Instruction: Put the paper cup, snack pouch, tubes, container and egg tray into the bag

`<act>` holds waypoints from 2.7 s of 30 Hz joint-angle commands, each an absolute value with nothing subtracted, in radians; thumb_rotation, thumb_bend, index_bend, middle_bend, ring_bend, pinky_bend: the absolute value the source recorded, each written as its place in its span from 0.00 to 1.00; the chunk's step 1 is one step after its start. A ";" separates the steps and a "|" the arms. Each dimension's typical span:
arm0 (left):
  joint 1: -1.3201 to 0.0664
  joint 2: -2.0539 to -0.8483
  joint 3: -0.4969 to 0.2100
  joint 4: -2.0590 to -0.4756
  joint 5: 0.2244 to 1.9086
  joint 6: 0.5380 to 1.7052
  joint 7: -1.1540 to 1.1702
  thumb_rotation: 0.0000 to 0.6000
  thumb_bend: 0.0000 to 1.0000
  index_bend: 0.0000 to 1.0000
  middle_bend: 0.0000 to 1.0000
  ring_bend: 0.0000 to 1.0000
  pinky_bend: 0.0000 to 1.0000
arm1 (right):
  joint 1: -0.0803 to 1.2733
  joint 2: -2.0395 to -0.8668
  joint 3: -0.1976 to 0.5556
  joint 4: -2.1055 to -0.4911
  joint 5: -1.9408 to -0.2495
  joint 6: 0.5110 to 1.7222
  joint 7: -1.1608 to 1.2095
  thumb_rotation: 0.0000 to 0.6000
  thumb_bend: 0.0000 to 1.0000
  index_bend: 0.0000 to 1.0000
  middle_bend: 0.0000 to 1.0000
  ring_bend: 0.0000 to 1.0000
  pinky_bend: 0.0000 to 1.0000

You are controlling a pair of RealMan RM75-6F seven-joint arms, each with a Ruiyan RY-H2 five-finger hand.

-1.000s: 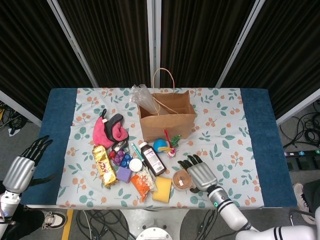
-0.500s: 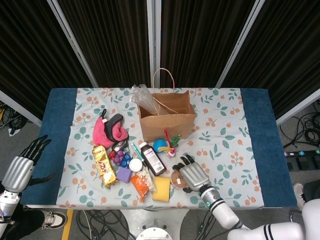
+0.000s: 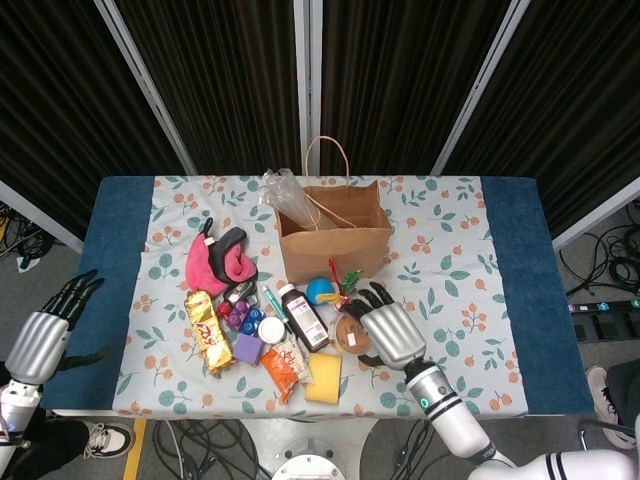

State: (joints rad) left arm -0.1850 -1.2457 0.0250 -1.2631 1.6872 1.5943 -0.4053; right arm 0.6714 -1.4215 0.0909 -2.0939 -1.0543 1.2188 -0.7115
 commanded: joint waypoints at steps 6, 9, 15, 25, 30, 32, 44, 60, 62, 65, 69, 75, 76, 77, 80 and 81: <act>-0.190 -1.255 0.037 -1.272 1.703 1.583 -0.385 1.00 0.03 0.10 0.14 0.11 0.26 | 0.733 -1.259 0.371 -2.262 -1.084 1.335 -0.707 1.00 0.15 0.49 0.41 0.15 0.11; -0.192 -1.253 0.036 -1.279 1.704 1.581 -0.375 1.00 0.03 0.10 0.14 0.11 0.26 | 0.785 -1.260 0.451 -2.182 -1.029 1.327 -0.703 1.00 0.15 0.49 0.41 0.15 0.11; -0.194 -1.248 0.037 -1.290 1.701 1.574 -0.364 1.00 0.03 0.10 0.14 0.11 0.26 | 0.874 -1.308 0.547 -2.018 -0.911 1.321 -0.669 1.00 0.15 0.49 0.41 0.15 0.11; -0.205 -1.242 0.034 -1.288 1.695 1.553 -0.352 1.00 0.03 0.10 0.14 0.11 0.26 | 0.932 -1.388 0.486 -1.765 -0.935 1.314 -0.669 1.00 0.16 0.50 0.41 0.15 0.12; -0.211 -1.238 0.026 -1.294 1.684 1.544 -0.351 1.00 0.03 0.10 0.14 0.11 0.26 | 0.945 -1.427 0.450 -1.707 -0.937 1.296 -0.670 1.00 0.16 0.51 0.40 0.15 0.12; -0.210 -1.240 0.025 -1.293 1.683 1.544 -0.350 1.00 0.03 0.10 0.14 0.11 0.26 | 0.949 -1.440 0.439 -1.692 -0.930 1.290 -0.673 1.00 0.16 0.50 0.39 0.15 0.12; -0.196 -1.237 0.026 -1.284 1.672 1.556 -0.365 1.00 0.03 0.10 0.14 0.11 0.26 | 0.962 -1.458 0.425 -1.706 -0.873 1.261 -0.692 1.00 0.12 0.37 0.31 0.12 0.12; -0.192 -1.234 0.025 -1.292 1.676 1.565 -0.362 1.00 0.03 0.10 0.14 0.11 0.26 | 0.963 -1.422 0.425 -1.754 -0.825 1.250 -0.692 1.00 0.08 0.24 0.20 0.07 0.12; -0.191 -1.234 0.025 -1.293 1.674 1.564 -0.360 1.00 0.03 0.10 0.14 0.11 0.26 | 0.964 -1.420 0.423 -1.753 -0.820 1.248 -0.692 1.00 0.08 0.23 0.19 0.06 0.12; -0.191 -1.232 0.024 -1.297 1.672 1.562 -0.358 1.00 0.03 0.10 0.14 0.11 0.26 | 0.966 -1.419 0.423 -1.754 -0.799 1.246 -0.696 1.00 0.08 0.21 0.17 0.05 0.12; -0.190 -1.231 0.023 -1.297 1.670 1.562 -0.357 1.00 0.03 0.10 0.14 0.11 0.26 | 0.969 -1.421 0.422 -1.747 -0.784 1.243 -0.692 1.00 0.08 0.19 0.17 0.05 0.12; -0.192 -1.231 0.021 -1.297 1.670 1.560 -0.357 1.00 0.03 0.10 0.14 0.11 0.26 | 0.969 -1.421 0.426 -1.746 -0.792 1.254 -0.672 1.00 0.08 0.18 0.16 0.05 0.12; -0.193 -1.231 0.020 -1.298 1.670 1.560 -0.358 1.00 0.03 0.10 0.14 0.11 0.26 | 0.968 -1.420 0.428 -1.749 -0.797 1.258 -0.666 1.00 0.08 0.18 0.16 0.05 0.12; -0.194 -1.231 0.019 -1.299 1.670 1.560 -0.359 1.00 0.03 0.10 0.14 0.11 0.26 | 0.965 -1.416 0.432 -1.756 -0.803 1.264 -0.657 1.00 0.08 0.18 0.16 0.05 0.12; -0.195 -1.230 0.017 -1.300 1.671 1.562 -0.359 1.00 0.03 0.10 0.14 0.11 0.26 | 0.948 -1.396 0.449 -1.797 -0.830 1.289 -0.620 1.00 0.08 0.18 0.17 0.05 0.12; -0.195 -1.229 0.017 -1.300 1.671 1.562 -0.358 1.00 0.03 0.10 0.14 0.11 0.26 | 0.940 -1.383 0.456 -1.822 -0.838 1.298 -0.606 1.00 0.07 0.18 0.17 0.05 0.12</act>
